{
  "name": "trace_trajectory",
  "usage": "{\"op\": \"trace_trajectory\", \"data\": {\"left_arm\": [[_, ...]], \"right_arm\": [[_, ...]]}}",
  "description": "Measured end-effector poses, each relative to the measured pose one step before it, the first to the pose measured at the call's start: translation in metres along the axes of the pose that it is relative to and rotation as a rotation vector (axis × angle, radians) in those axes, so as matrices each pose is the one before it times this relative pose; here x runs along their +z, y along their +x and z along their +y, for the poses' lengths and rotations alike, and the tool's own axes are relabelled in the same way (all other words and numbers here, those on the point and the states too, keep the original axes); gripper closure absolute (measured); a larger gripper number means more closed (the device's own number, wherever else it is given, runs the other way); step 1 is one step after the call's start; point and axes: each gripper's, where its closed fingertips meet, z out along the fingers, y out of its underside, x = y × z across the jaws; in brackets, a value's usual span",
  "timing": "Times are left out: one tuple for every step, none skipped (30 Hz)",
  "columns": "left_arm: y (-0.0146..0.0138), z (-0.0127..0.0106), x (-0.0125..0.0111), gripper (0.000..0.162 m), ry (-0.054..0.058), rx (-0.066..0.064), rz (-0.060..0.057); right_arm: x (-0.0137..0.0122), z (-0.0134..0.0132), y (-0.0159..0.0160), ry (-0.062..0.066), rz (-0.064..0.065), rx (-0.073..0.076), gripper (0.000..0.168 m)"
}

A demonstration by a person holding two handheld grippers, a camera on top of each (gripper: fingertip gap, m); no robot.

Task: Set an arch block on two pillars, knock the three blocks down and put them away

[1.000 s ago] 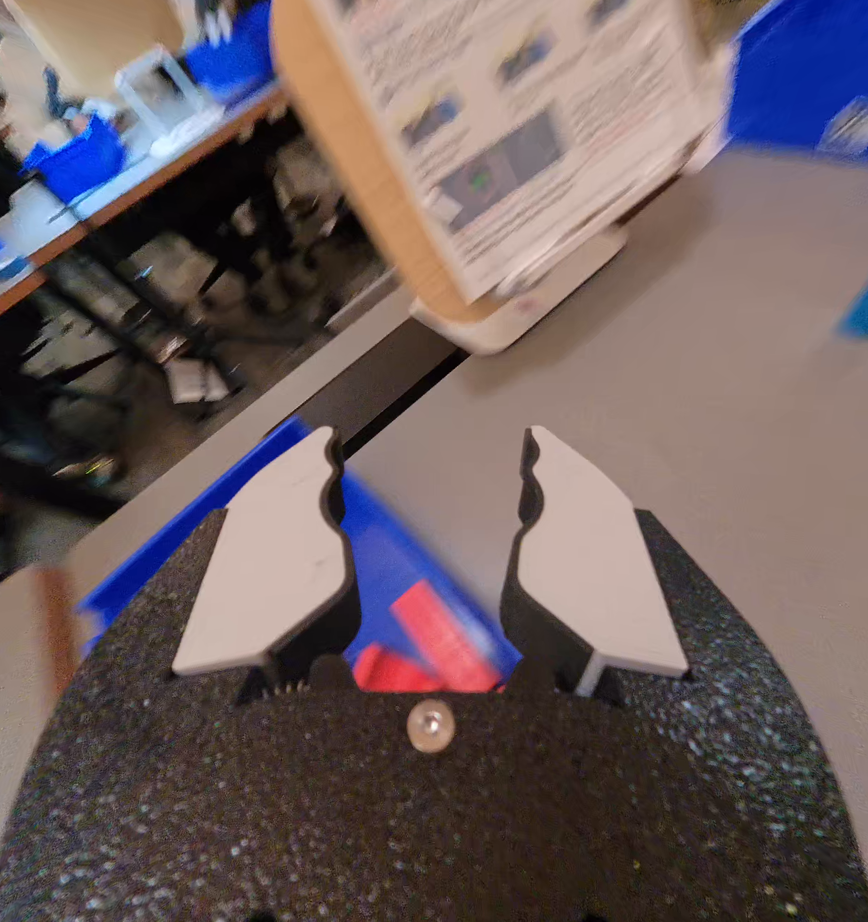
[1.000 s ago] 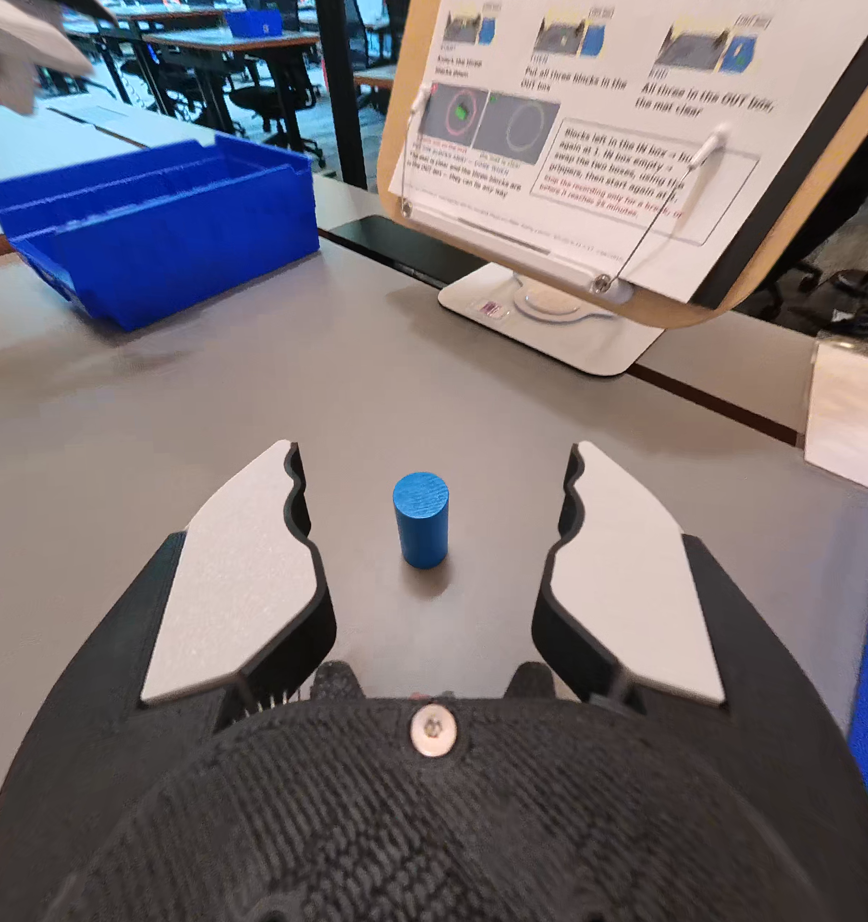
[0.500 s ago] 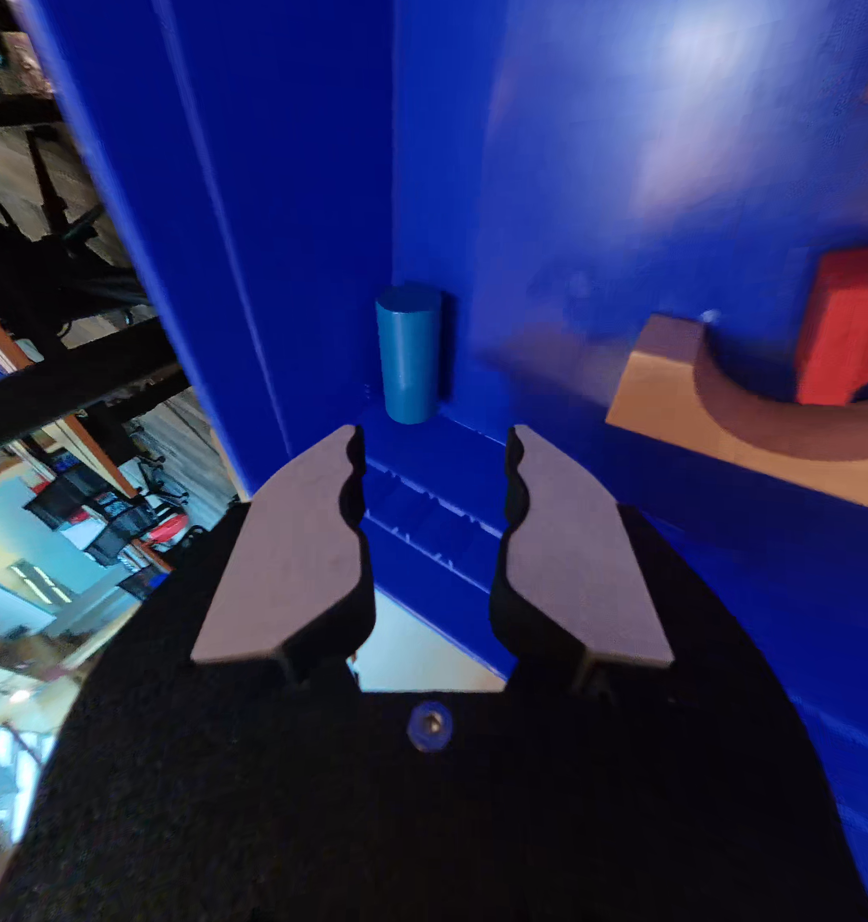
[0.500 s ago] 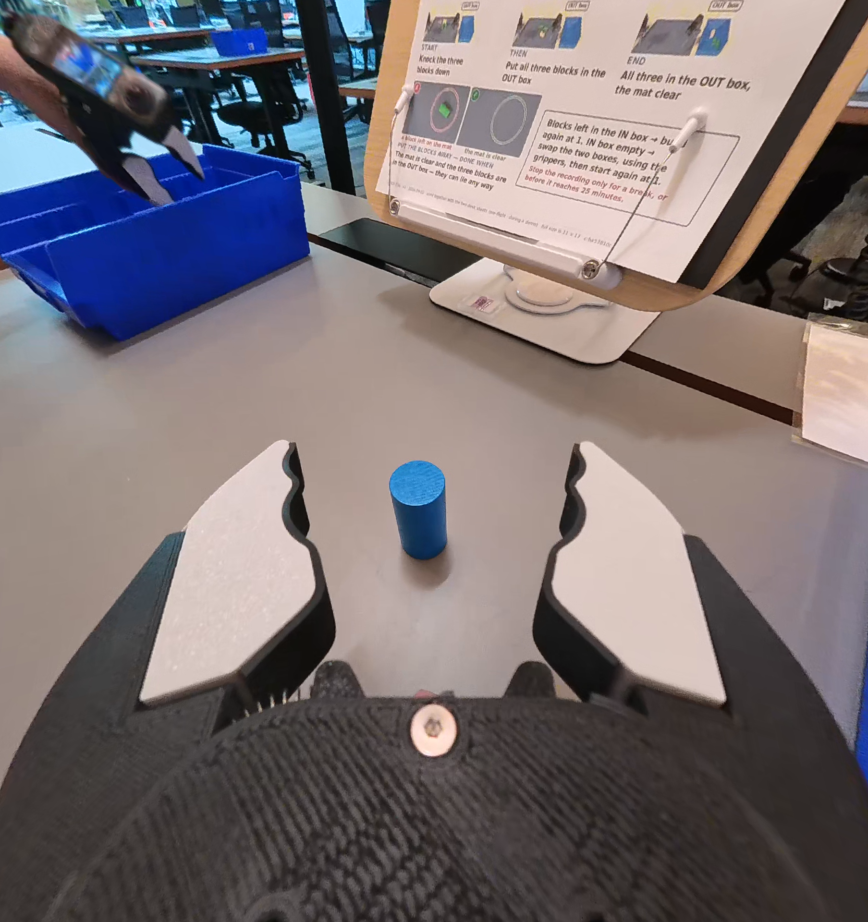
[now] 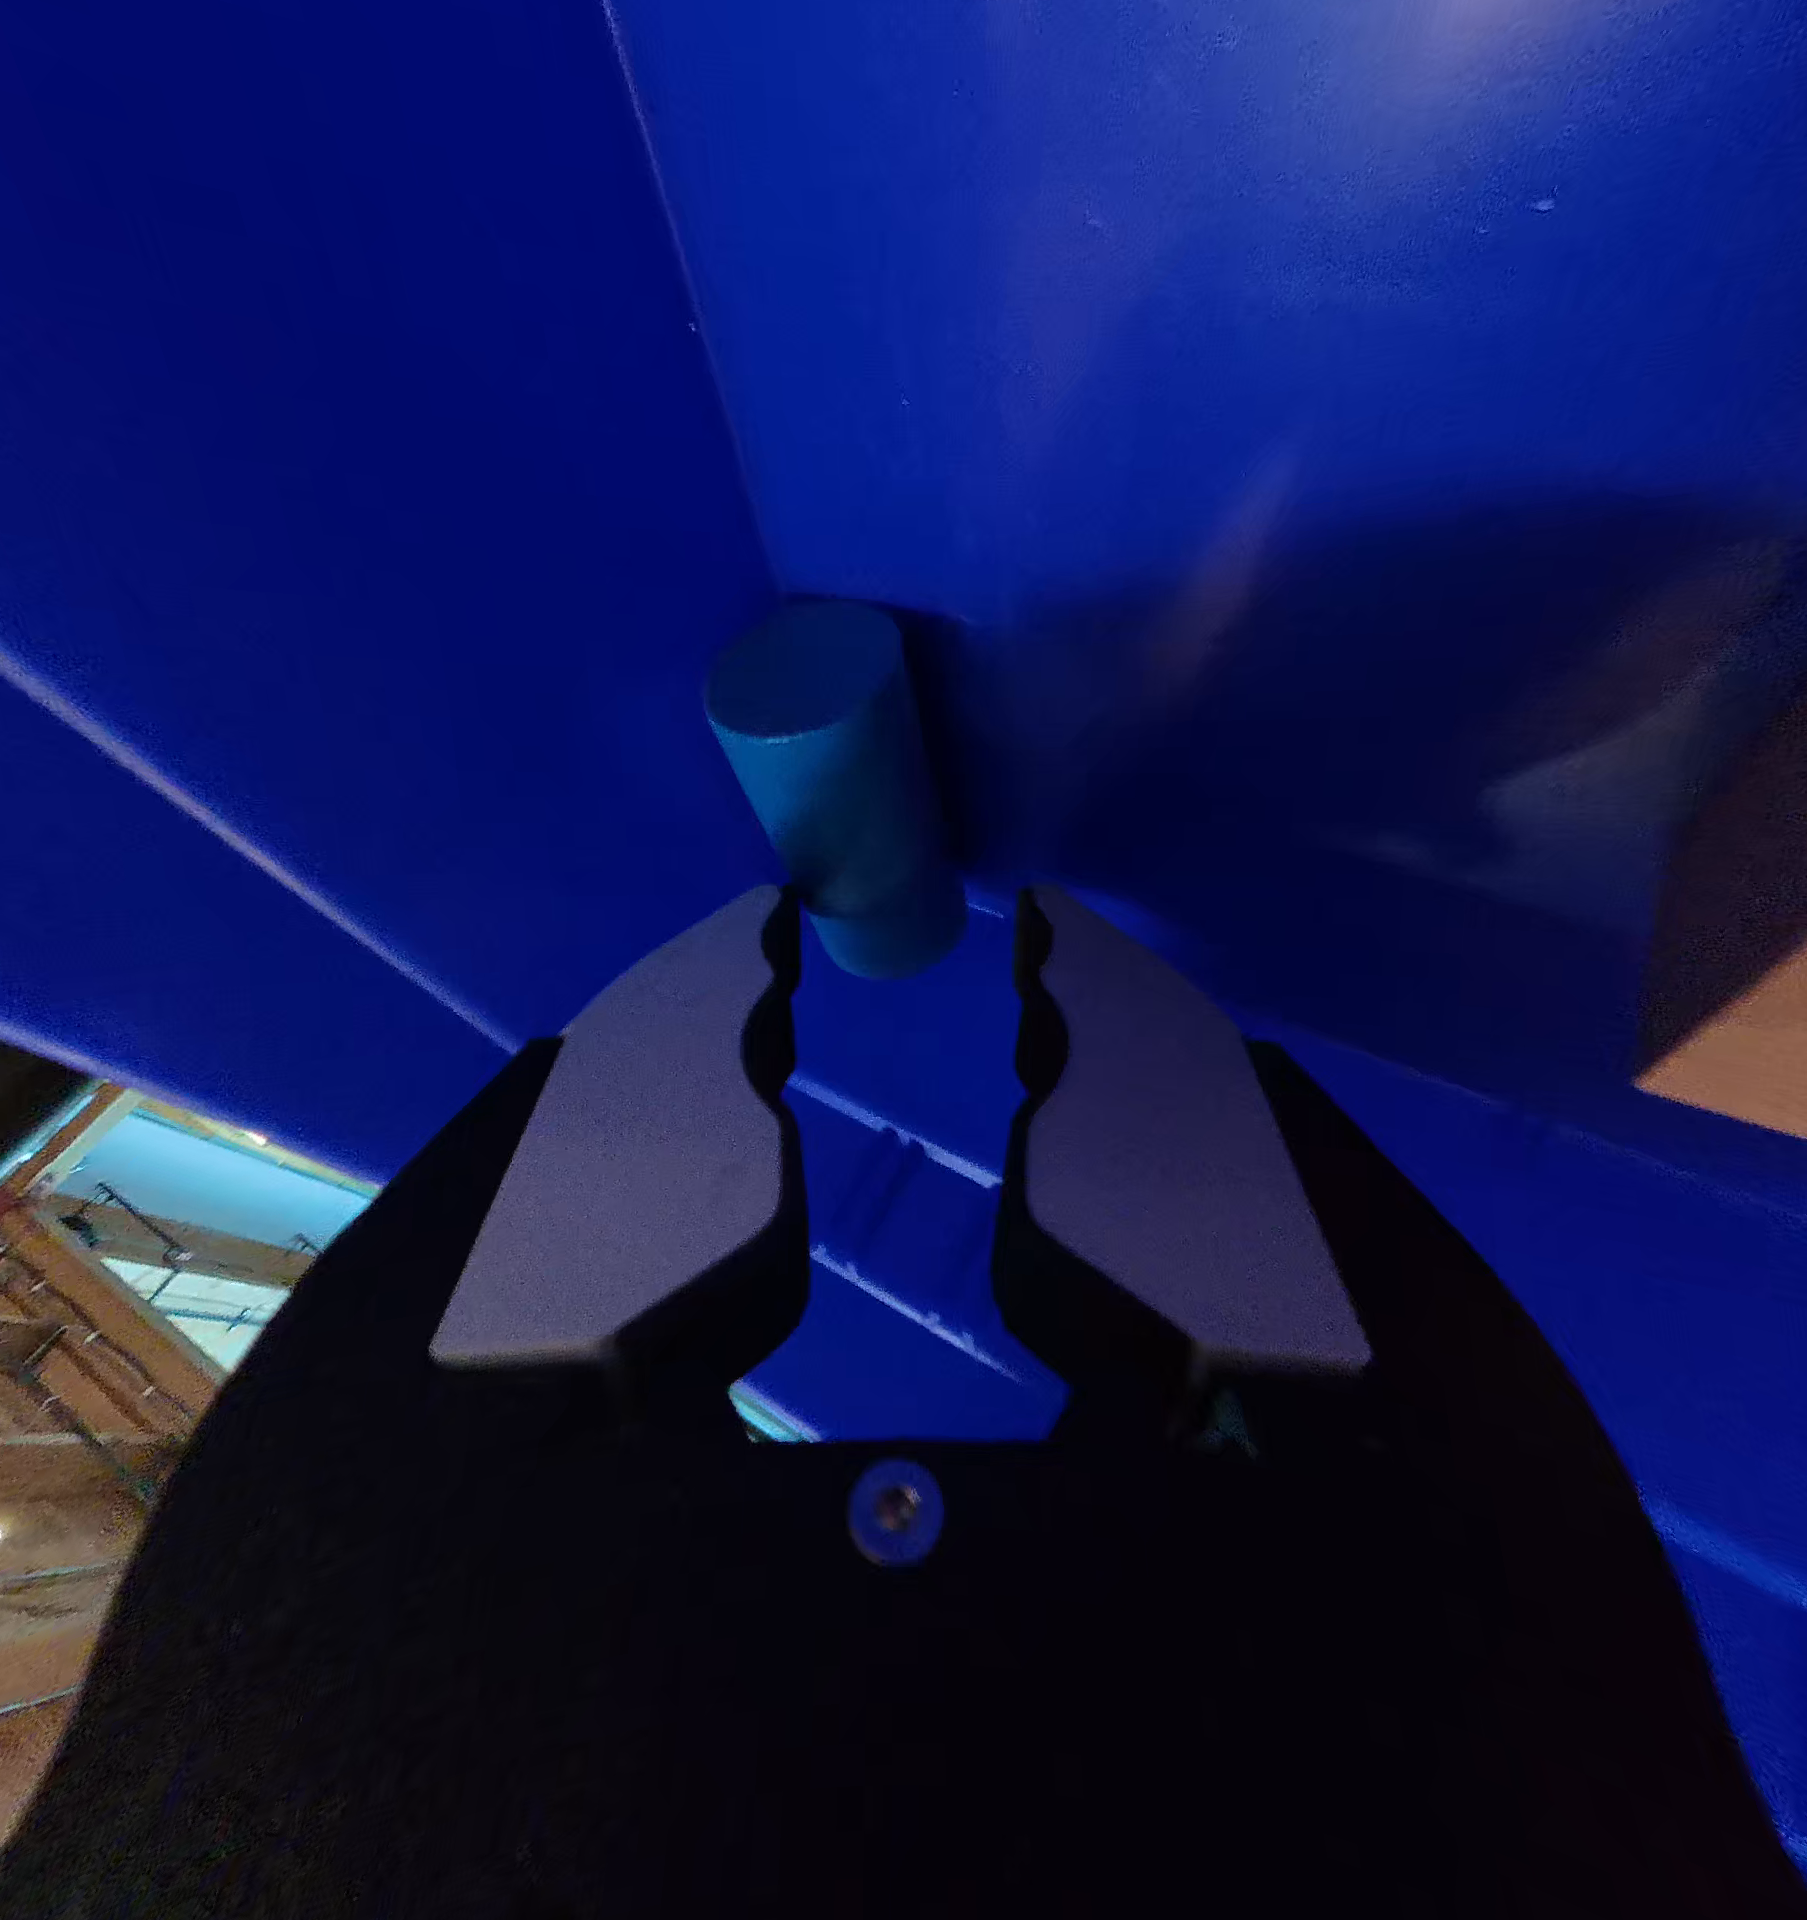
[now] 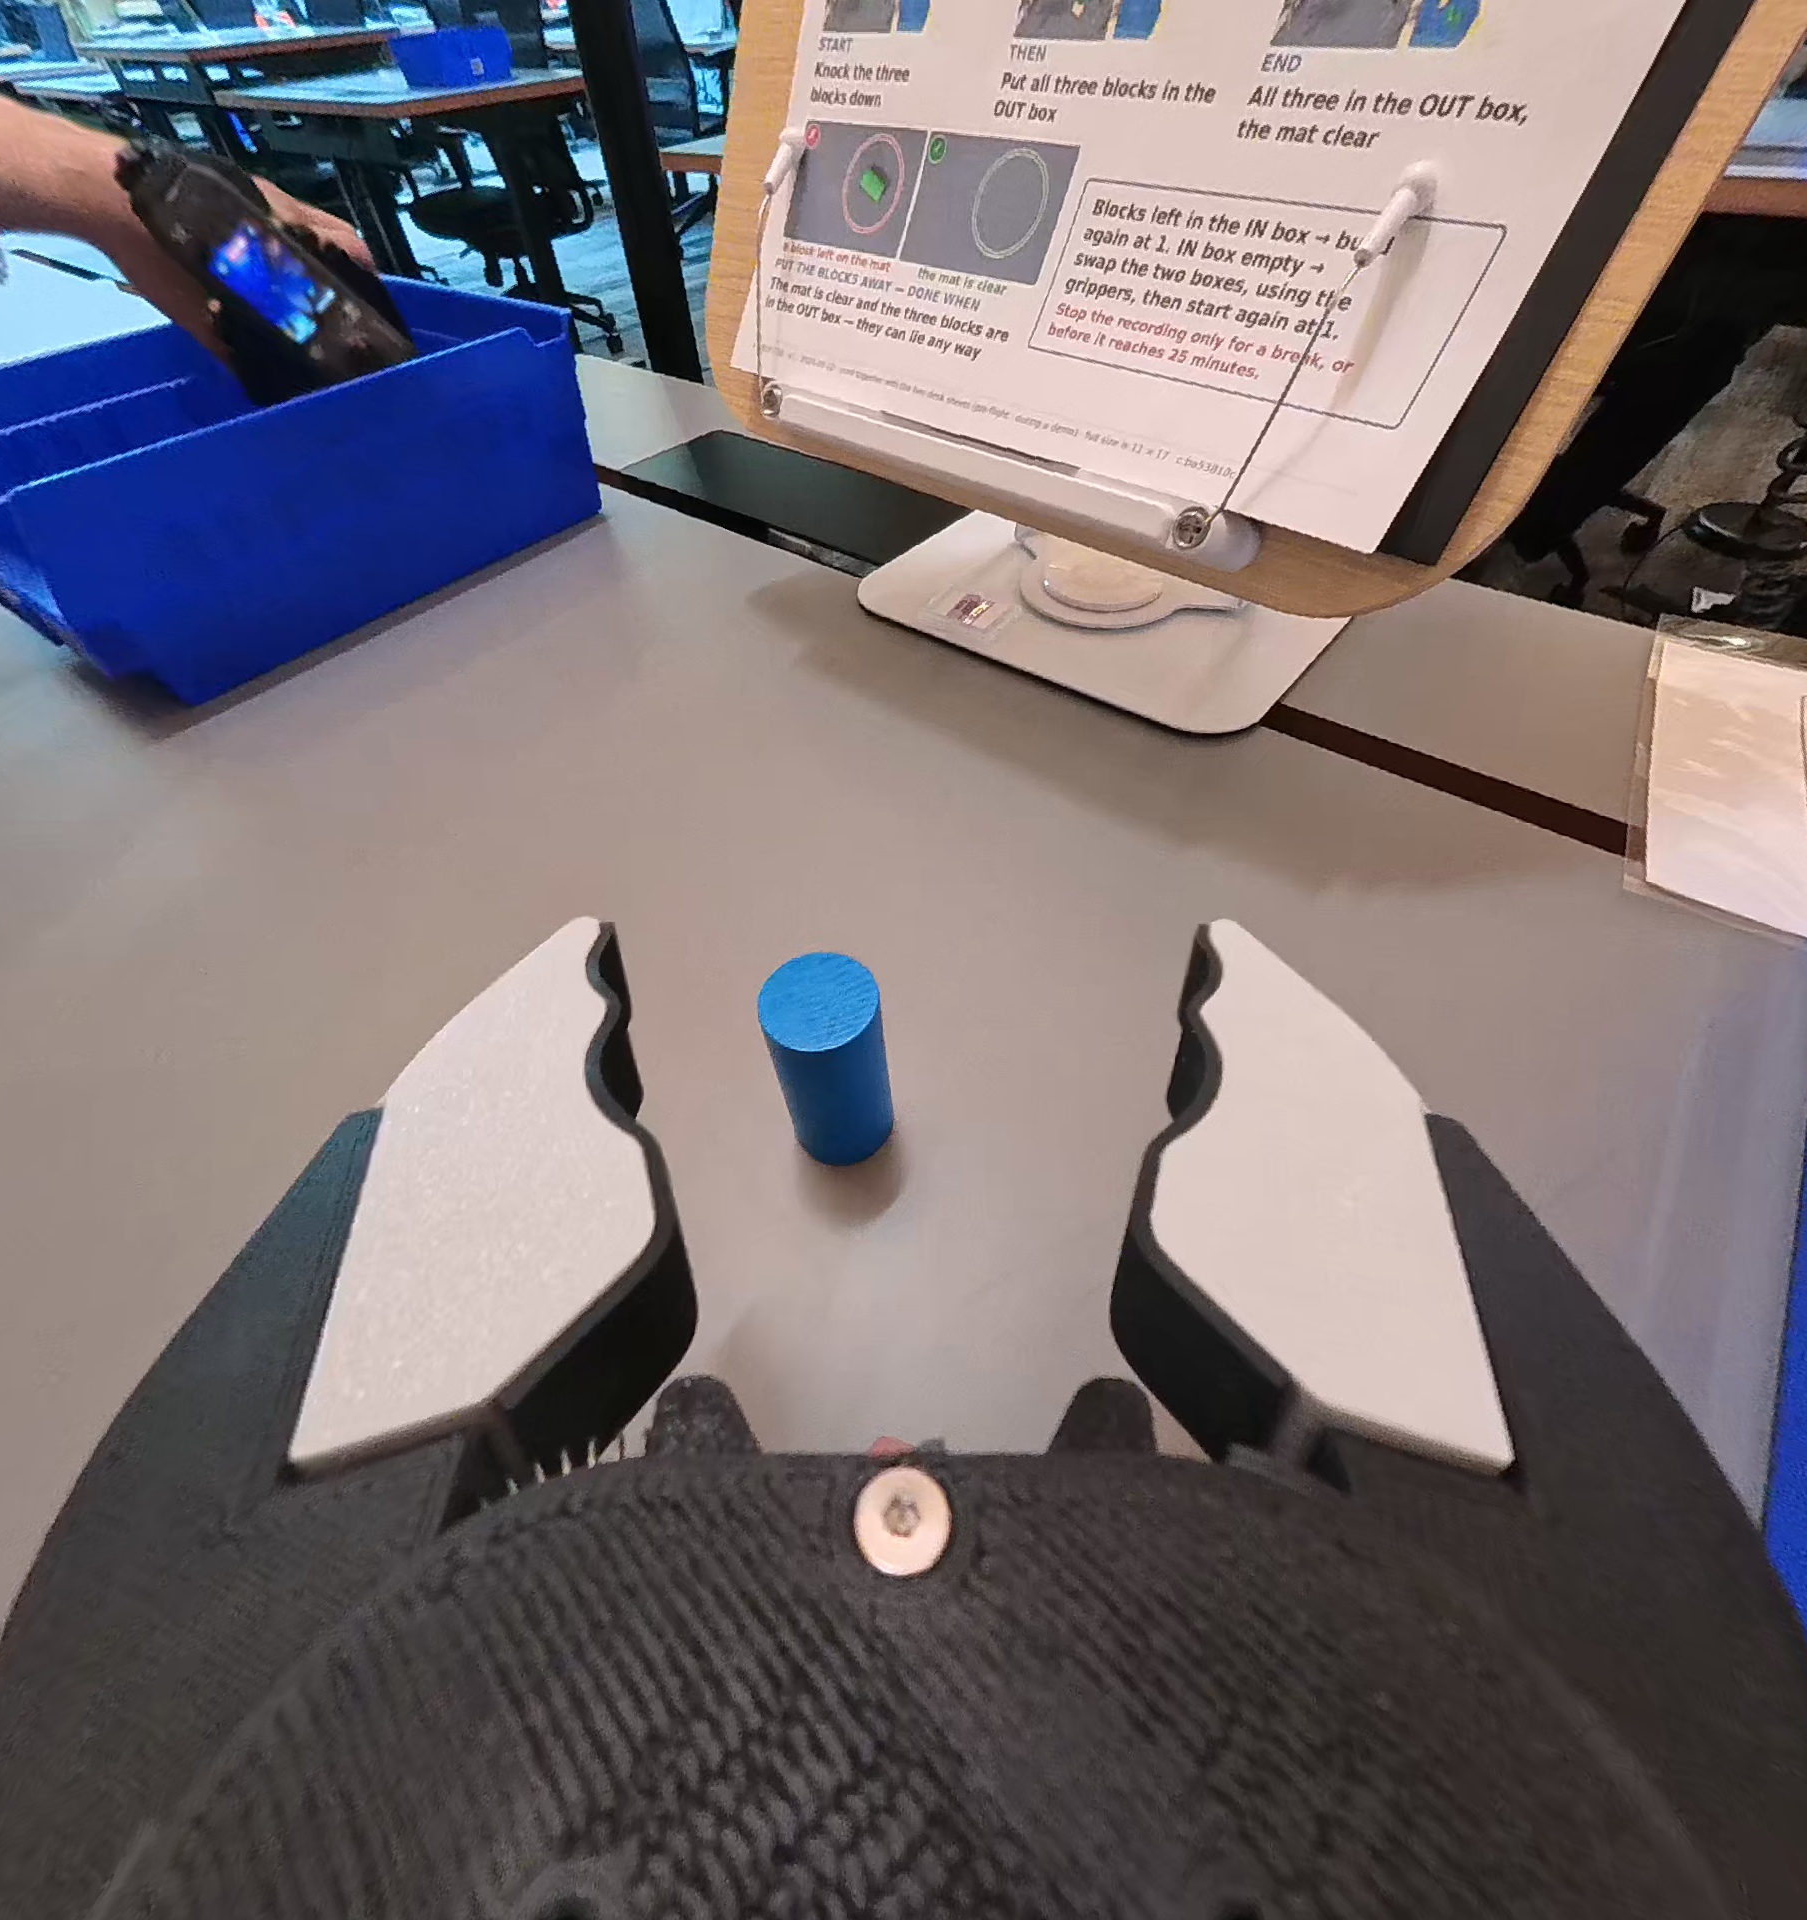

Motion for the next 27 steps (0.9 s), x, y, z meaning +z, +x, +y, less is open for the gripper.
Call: {"op": "trace_trajectory", "data": {"left_arm": [[-0.00176,-0.00011,0.00183,0.124,-0.0052,0.0013,-0.0124],[-0.00184,-0.00011,0.00158,0.126,-0.0027,-0.0027,-0.0103],[-0.00257,0.00014,0.00144,0.125,-0.0013,-0.0074,-0.0151],[-0.001,0.00016,0.00147,0.127,0.0005,-0.007,-0.0061],[0.00152,-0.00042,0.00146,0.129,0.0023,-0.0055,0.0074],[0.00042,-0.00079,0.00132,0.129,0.0013,-0.006,-0.0005],[-0.00074,-0.00015,0.00043,0.129,-0.0022,-0.0002,-0.0055],[-0.00025,0.00024,0.00012,0.129,-0.0047,-0.0003,0.0022],[0.00015,0.00024,-0.00004,0.129,-0.002,-0.0085,0.0065],[0.00013,0.00021,-0.00002,0.13,0.0032,-0.016,0.0061],[0.0003,0.00019,-0.00003,0.13,0.0069,-0.0248,0.0043],[0.00088,0.00055,-0.00037,0.13,0.0062,-0.0273,0.0086],[0.0011,0.0006,-0.00128,0.13,0.007,-0.0196,0.0091],[0.00006,-0.00046,-0.00276,0.13,0.0181,-0.0173,-0.0012],[-0.00039,-0.00088,-0.00427,0.13,0.0263,-0.0256,-0.0005],[-0.00037,-0.00063,-0.00593,0.13,0.0265,-0.0377,0.0075],[-0.00093,-0.00099,-0.00782,0.13,0.0301,-0.0443,0.0093],[-0.00203,-0.00235,-0.01013,0.13,0.0391,-0.0457,0.0045],[-0.00297,-0.00421,-0.01229,0.13,0.0503,-0.0493,-0.0013],[-0.00251,-0.00703,-0.01427,0.131,0.0616,-0.0542,0.0021],[-0.00117,-0.01013,-0.01563,0.131,0.0719,-0.0569,0.0059],[0.00036,-0.01282,-0.01633,0.131,0.0777,-0.0538,0.0078],[0.00236,-0.01441,-0.0162,0.131,0.0757,-0.0484,0.011],[0.00444,-0.01592,-0.01567,0.131,0.0749,-0.0425,0.0116],[0.00725,-0.01744,-0.01466,0.131,0.0769,-0.0359,0.0144],[0.01053,-0.01824,-0.01307,0.131,0.0753,-0.0287,0.0206],[0.01289,-0.01809,-0.011,0.131,0.0697,-0.022,0.0234]], "right_arm": [[0.00079,-0.00058,0.00042,0.0038,0.0014,0.0026,0.066],[0.0008,0.00032,-0.00064,-0.0036,-0.0056,0.0034,0.066],[0.00047,0.00039,-0.00118,-0.005,-0.0069,0.0008,0.066],[0.00028,0.00044,-0.00036,-0.0027,-0.0005,-0.0029,0.066],[0.00007,0.00031,0.0,-0.0008,0.0028,-0.0045,0.066],[-0.00001,0.00076,-0.00032,-0.002,-0.0014,-0.0022,0.066],[-0.00004,0.00107,-0.00012,-0.0041,-0.0008,0.0024,0.066],[-0.00014,0.00068,0.00075,-0.0022,0.0041,0.0041,0.066],[-0.00027,0.00043,0.00029,-0.0003,0.002,0.003,0.066],[-0.00048,0.00001,-0.00025,0.0005,-0.0007,0.002,0.066],[-0.00068,-0.0005,-0.00061,0.0021,-0.0009,0.0,0.066],[-0.00062,-0.00059,-0.001,0.0021,-0.0024,-0.0029,0.066],[-0.00072,-0.00069,-0.0011,0.0013,-0.0031,-0.0043,0.066],[-0.00039,-0.00087,-0.001,0.002,-0.0033,-0.005,0.066],[-0.00011,-0.00095,-0.00115,-0.0021,-0.0052,-0.0071,0.066],[0.00004,-0.00106,-0.00178,-0.0074,-0.0086,-0.0122,0.066],[-0.00014,-0.00186,-0.00237,-0.0081,-0.0116,-0.0188,0.066],[0.0001,-0.00309,-0.00263,-0.0067,-0.013,-0.0244,0.066],[0.0005,-0.00423,-0.00268,-0.0069,-0.0128,-0.0274,0.066],[0.00081,-0.005,-0.00286,-0.0087,-0.0147,-0.0301,0.066],[0.00139,-0.00574,-0.00313,-0.0099,-0.0173,-0.0309,0.066],[0.00201,-0.00673,-0.00354,-0.007,-0.0196,-0.0313,0.066],[0.00221,-0.00784,-0.00443,-0.004,-0.0235,-0.0323,0.066],[0.00263,-0.00869,-0.00489,-0.0014,-0.0239,-0.0349,0.066],[0.00273,-0.00908,-0.006,-0.0007,-0.0288,-0.0398,0.068],[0.00307,-0.00975,-0.00666,-0.0009,-0.0317,-0.045,0.07],[0.00337,-0.01025,-0.00591,-0.0015,-0.0274,-0.0485,0.071]]}}
